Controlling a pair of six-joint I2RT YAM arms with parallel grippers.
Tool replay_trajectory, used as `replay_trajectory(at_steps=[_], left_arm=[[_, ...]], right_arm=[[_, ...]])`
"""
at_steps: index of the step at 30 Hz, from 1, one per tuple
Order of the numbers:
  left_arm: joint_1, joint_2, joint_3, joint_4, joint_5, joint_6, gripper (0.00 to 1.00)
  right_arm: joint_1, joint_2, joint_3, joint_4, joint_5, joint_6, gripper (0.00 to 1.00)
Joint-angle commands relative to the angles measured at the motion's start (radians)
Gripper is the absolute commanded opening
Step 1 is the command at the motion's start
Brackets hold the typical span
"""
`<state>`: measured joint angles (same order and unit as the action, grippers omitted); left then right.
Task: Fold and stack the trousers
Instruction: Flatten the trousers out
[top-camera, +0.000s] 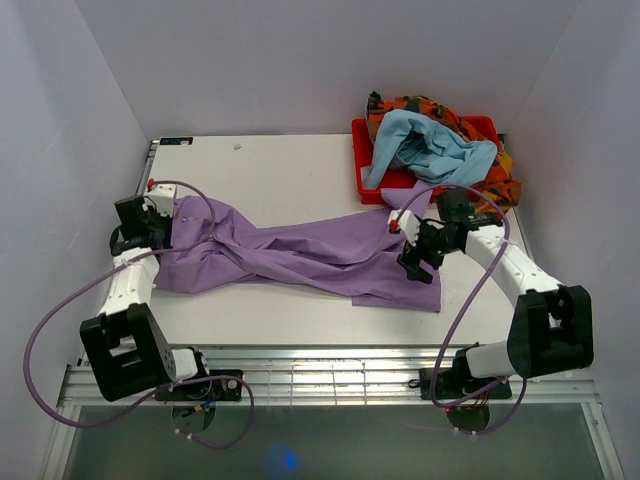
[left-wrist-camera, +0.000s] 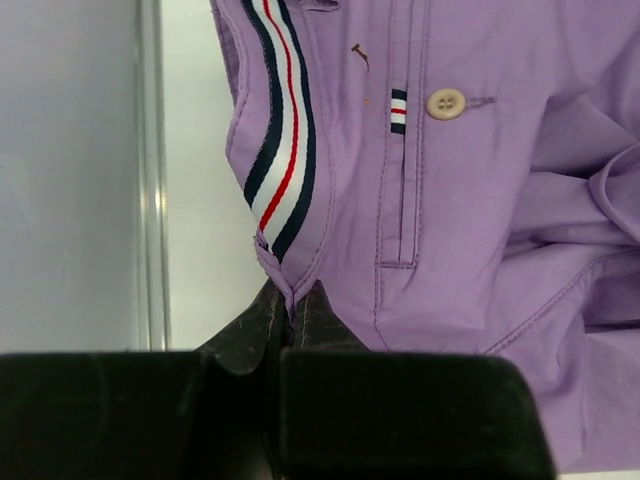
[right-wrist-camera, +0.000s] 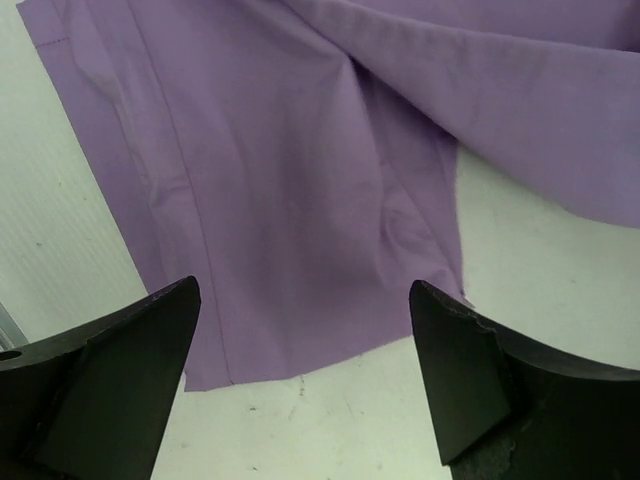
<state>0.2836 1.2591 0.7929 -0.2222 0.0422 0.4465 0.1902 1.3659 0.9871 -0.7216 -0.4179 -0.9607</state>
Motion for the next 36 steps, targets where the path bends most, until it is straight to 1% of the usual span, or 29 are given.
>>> replay_trajectory(at_steps=[1,2,3,5,6,7,8,9,11,12,13,16,18,19,20,22,23,24,25,26,27,28,29,30,32,33,34,35,36], left_arm=[[0.043,0.042,0.090,-0.129,0.200,-0.012,0.00],[0.048,0.057,0.124,-0.144,0.212,-0.009,0.00],[0.061,0.084,0.140,-0.161,0.223,-0.014,0.00],[0.074,0.109,0.166,-0.173,0.258,-0.014,0.00],[0.077,0.121,0.187,-0.178,0.265,-0.011,0.00],[0.086,0.140,0.195,-0.178,0.272,-0.009,0.00],[0.091,0.149,0.203,-0.175,0.287,-0.009,0.00],[0.095,0.158,0.219,-0.180,0.300,-0.008,0.00],[0.100,0.190,0.238,-0.183,0.340,-0.002,0.00],[0.104,0.200,0.247,-0.187,0.352,0.000,0.00],[0.106,0.212,0.270,-0.190,0.360,0.000,0.00],[0.127,0.259,0.317,-0.218,0.412,0.000,0.00],[0.143,0.278,0.330,-0.253,0.458,0.033,0.00],[0.149,0.278,0.331,-0.269,0.482,0.058,0.00],[0.155,0.275,0.325,-0.281,0.505,0.123,0.00],[0.163,0.263,0.309,-0.327,0.553,0.203,0.00],[0.163,0.260,0.293,-0.359,0.571,0.263,0.00],[0.163,0.255,0.287,-0.420,0.584,0.379,0.00],[0.169,0.256,0.284,-0.465,0.616,0.436,0.00],[0.176,0.258,0.295,-0.515,0.633,0.499,0.08],[0.202,0.260,0.301,-0.579,0.648,0.576,0.17],[0.225,0.258,0.314,-0.589,0.689,0.581,0.31],[0.248,0.258,0.333,-0.598,0.723,0.583,0.87],[0.287,0.261,0.397,-0.632,0.758,0.580,0.94],[0.301,0.296,0.481,-0.663,0.844,0.555,0.96],[0.301,0.313,0.570,-0.666,0.869,0.522,0.96],[0.298,0.333,0.616,-0.667,0.899,0.459,0.96],[0.293,0.376,0.664,-0.667,0.947,0.425,0.96],[0.264,0.403,0.711,-0.667,0.952,0.396,0.96]], right_arm=[[0.061,0.027,-0.083,0.016,0.039,-0.001,0.90],[0.089,0.042,-0.115,0.046,0.110,0.003,0.90],[0.100,0.050,-0.172,0.110,0.145,0.014,0.90],[0.106,0.070,-0.215,0.178,0.234,0.025,0.90],[0.106,0.076,-0.249,0.248,0.264,0.034,0.94],[0.104,0.079,-0.261,0.278,0.298,0.036,0.98],[0.103,0.090,-0.269,0.296,0.361,0.033,0.85],[0.101,0.093,-0.271,0.303,0.390,0.027,0.58],[0.072,0.069,-0.252,0.301,0.451,0.008,0.39],[0.062,0.053,-0.242,0.292,0.467,-0.007,0.21],[0.049,0.014,-0.205,0.257,0.488,-0.036,0.09],[-0.006,-0.059,-0.131,0.165,0.484,-0.105,0.08],[-0.026,-0.131,-0.085,0.053,0.464,-0.197,0.08],[-0.028,-0.172,-0.076,0.004,0.450,-0.229,0.08],[-0.028,-0.192,-0.079,-0.069,0.429,-0.275,0.08],[-0.028,-0.223,-0.097,-0.137,0.372,-0.328,0.10],[-0.021,-0.241,-0.116,-0.141,0.363,-0.334,0.12],[-0.021,-0.245,-0.148,-0.150,0.361,-0.351,0.18],[-0.021,-0.238,-0.159,-0.147,0.361,-0.354,0.44],[-0.023,-0.228,-0.162,-0.148,0.360,-0.351,0.57],[-0.023,-0.217,-0.142,-0.169,0.352,-0.331,0.82],[-0.028,-0.193,-0.121,-0.180,0.323,-0.317,0.90],[-0.032,-0.179,-0.095,-0.191,0.306,-0.305,0.93],[-0.034,-0.165,-0.040,-0.203,0.289,-0.279,0.95],[-0.041,-0.114,0.027,-0.214,0.230,-0.250,0.96],[-0.041,-0.094,0.060,-0.223,0.209,-0.233,0.96],[-0.041,-0.044,0.135,-0.252,0.183,-0.196,0.96],[-0.043,-0.016,0.171,-0.263,0.138,-0.176,0.96],[-0.043,0.008,0.201,-0.271,0.120,-0.156,0.95]])
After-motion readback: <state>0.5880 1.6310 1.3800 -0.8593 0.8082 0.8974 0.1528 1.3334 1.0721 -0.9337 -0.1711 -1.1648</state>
